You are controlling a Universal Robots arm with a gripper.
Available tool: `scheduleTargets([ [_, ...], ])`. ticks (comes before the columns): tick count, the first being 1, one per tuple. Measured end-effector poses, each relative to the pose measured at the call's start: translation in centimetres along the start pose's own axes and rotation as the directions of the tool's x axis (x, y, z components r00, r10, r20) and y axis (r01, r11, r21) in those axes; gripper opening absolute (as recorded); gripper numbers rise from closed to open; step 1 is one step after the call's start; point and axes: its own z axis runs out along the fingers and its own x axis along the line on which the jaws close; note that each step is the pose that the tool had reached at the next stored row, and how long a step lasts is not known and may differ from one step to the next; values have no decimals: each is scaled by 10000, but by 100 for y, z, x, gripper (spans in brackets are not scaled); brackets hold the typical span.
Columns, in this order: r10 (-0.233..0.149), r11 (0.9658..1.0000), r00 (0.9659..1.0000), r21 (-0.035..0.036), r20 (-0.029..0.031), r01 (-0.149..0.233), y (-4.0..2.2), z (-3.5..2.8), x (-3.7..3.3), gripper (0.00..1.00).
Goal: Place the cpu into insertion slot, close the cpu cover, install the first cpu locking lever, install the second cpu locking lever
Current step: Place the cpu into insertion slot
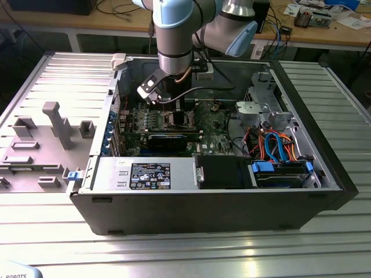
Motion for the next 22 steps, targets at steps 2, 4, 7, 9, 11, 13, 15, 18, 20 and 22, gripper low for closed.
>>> scheduleTargets([
  [2, 1, 10000, 10000, 0, -2, -1, 2, -19, 0, 62],
  [4, 0, 10000, 10000, 0, -3, 0, 3, -23, 1, 62],
  [7, 0, 10000, 10000, 2, -2, 0, 2, -24, 7, 62],
  [9, 0, 10000, 10000, 2, -2, 0, 3, -23, 16, 62],
  [11, 0, 10000, 10000, 2, -3, 0, 2, -22, 23, 62],
  [13, 1, 10000, 10000, 5, -3, -1, 2, -21, 31, 62],
  [15, -1, 10000, 10000, 8, -3, 1, 2, -18, 36, 62],
  [18, 0, 10000, 10000, 14, -1, 0, 1, -16, 42, 62],
  [20, -1, 10000, 10000, 17, -1, 1, 2, -14, 44, 62],
  [22, -1, 10000, 10000, 17, 13, 1, 1, -12, 46, 62],
])
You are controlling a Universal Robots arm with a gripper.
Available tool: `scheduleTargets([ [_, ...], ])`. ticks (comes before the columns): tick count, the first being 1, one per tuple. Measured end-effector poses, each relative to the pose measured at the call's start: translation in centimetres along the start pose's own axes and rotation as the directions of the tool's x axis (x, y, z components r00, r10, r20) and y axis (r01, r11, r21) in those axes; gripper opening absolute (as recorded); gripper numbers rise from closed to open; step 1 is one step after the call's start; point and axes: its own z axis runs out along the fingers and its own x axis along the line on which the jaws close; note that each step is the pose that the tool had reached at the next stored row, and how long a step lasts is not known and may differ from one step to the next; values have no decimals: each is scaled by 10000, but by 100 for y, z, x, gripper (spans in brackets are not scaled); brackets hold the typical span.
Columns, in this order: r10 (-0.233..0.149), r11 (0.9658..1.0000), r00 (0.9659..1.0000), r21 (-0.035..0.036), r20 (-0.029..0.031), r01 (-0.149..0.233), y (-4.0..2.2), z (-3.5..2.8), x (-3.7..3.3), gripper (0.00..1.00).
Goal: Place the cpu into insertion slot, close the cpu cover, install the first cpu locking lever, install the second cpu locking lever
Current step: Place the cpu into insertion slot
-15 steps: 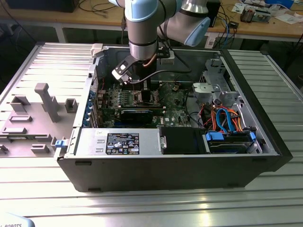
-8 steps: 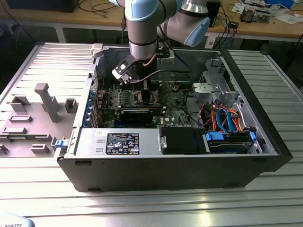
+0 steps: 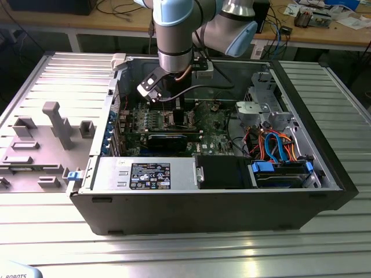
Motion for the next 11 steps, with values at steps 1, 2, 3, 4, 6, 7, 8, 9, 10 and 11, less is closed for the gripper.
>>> scheduleTargets([
  [1, -5, 10000, 10000, -2, 78, 5, 0, 1, 1, 62],
  [2, -14, 10000, 9998, -1, 175, 14, 0, 0, 0, 62],
  [3, -31, 10000, 9994, 0, 346, 31, 0, 0, 0, 62],
  [4, -39, 10000, 9991, 3, 422, 39, 1, -2, -1, 62],
  [6, -40, 10000, 9991, 2, 424, 40, 1, -7, -1, 62],
  [7, -38, 10000, 9991, 7, 421, 38, 1, -8, 0, 62],
  [8, -37, 10000, 9991, 12, 420, 37, 1, -10, 0, 62],
  [9, -37, 10000, 9991, 24, 425, 36, 0, -18, -1, 62],
  [10, -35, 10000, 9991, 25, 422, 34, 3, -18, -1, 62],
  [11, -31, 10000, 9991, 27, 420, 30, 13, -13, 0, 62],
])
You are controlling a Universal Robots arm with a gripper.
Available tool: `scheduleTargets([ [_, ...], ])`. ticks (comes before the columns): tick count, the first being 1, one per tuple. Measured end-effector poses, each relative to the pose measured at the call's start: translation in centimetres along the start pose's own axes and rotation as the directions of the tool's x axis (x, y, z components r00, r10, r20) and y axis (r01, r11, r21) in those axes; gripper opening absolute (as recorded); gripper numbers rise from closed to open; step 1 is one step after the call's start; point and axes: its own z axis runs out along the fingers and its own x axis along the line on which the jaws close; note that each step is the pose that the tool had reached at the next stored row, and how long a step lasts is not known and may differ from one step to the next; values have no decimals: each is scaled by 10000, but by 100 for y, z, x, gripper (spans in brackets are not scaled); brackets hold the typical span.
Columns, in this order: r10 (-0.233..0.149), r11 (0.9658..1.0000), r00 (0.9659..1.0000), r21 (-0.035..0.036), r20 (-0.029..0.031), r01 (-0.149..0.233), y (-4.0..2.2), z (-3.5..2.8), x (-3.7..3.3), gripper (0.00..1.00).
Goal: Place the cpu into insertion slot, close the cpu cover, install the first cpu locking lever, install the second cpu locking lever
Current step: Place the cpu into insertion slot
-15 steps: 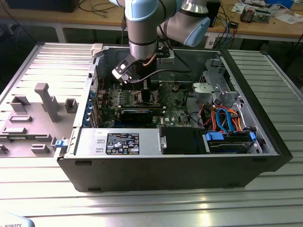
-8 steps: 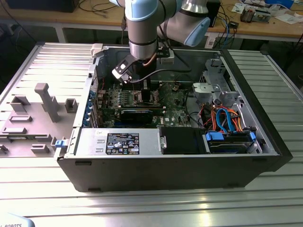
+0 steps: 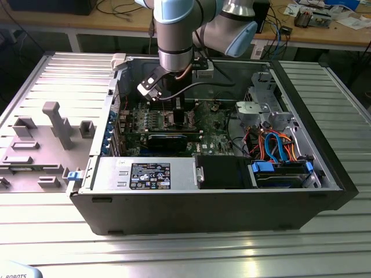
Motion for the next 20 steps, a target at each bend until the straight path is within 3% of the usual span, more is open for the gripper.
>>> scheduleTargets([
  [4, 15, 10000, 10000, 22, -38, -15, 36, 20, 7, 62],
  [5, 18, 10000, 10000, 20, -43, -17, 39, 23, 8, 58],
  [20, 17, 10000, 10000, 21, -51, -17, 46, 26, 8, 57],
])
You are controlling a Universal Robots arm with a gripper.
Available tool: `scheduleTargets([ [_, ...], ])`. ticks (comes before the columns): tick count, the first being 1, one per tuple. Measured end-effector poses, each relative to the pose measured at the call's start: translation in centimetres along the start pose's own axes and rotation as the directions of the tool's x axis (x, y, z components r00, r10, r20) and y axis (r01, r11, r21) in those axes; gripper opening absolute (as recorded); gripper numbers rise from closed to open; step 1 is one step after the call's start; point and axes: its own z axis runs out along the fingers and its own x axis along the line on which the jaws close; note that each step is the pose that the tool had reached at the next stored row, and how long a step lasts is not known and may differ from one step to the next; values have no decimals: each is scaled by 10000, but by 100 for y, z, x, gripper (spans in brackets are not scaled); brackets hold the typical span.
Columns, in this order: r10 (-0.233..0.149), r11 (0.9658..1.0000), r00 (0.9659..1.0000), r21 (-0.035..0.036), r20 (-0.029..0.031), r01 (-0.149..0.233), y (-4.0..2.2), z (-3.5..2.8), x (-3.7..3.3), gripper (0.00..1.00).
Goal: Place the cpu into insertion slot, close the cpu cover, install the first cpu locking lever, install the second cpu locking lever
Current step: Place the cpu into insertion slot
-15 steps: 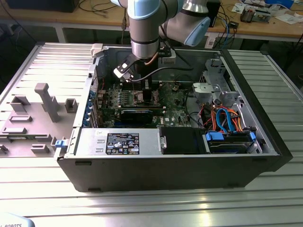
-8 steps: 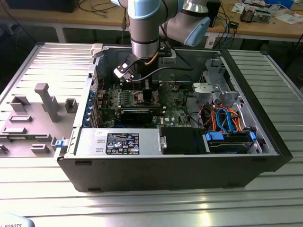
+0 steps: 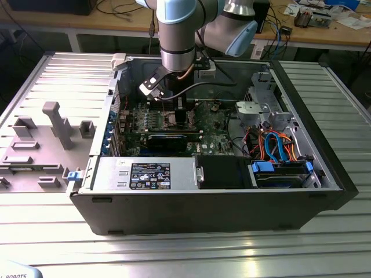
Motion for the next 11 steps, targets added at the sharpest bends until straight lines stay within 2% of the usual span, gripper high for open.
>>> scheduleTargets([
  [8, 1, 10000, 10000, 0, 0, -1, 2, 2, 0, 57],
  [11, 29, 10000, 10000, 3, 20, -29, 6, -19, 0, 57],
])
